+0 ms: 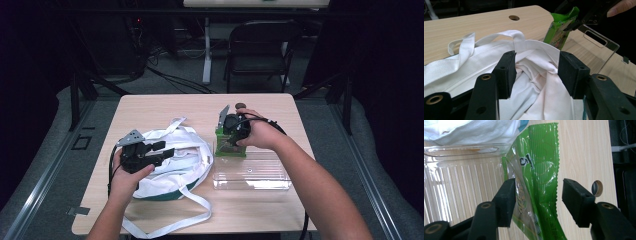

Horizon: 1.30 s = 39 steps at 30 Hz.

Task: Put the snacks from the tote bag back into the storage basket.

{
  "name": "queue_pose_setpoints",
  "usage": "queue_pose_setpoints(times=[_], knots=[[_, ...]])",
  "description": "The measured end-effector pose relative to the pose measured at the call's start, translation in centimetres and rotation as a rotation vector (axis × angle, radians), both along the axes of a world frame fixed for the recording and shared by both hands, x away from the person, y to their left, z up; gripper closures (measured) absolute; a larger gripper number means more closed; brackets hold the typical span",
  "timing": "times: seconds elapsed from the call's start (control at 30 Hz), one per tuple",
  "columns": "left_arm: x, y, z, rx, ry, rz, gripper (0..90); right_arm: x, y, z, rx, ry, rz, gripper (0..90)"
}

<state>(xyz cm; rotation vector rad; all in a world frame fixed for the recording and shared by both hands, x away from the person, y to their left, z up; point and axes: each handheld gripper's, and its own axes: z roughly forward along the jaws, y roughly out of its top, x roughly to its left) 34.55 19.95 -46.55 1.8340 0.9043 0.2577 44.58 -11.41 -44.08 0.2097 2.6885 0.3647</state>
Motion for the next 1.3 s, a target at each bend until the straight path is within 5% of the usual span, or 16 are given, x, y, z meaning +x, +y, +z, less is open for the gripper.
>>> queue_pose_setpoints(times=[0.2, 1.3], knots=[[0.1, -0.3, -0.1, 0.006, 0.001, -0.006, 48.6, -0.1, -0.2, 0.5, 0.01, -0.04, -0.01, 40.1], [0.6, -0.7, -0.3, 0.009, 0.009, -0.015, 48.0, -0.7, -1.0, 1.8, 0.077, -0.037, -0.034, 39.7]])
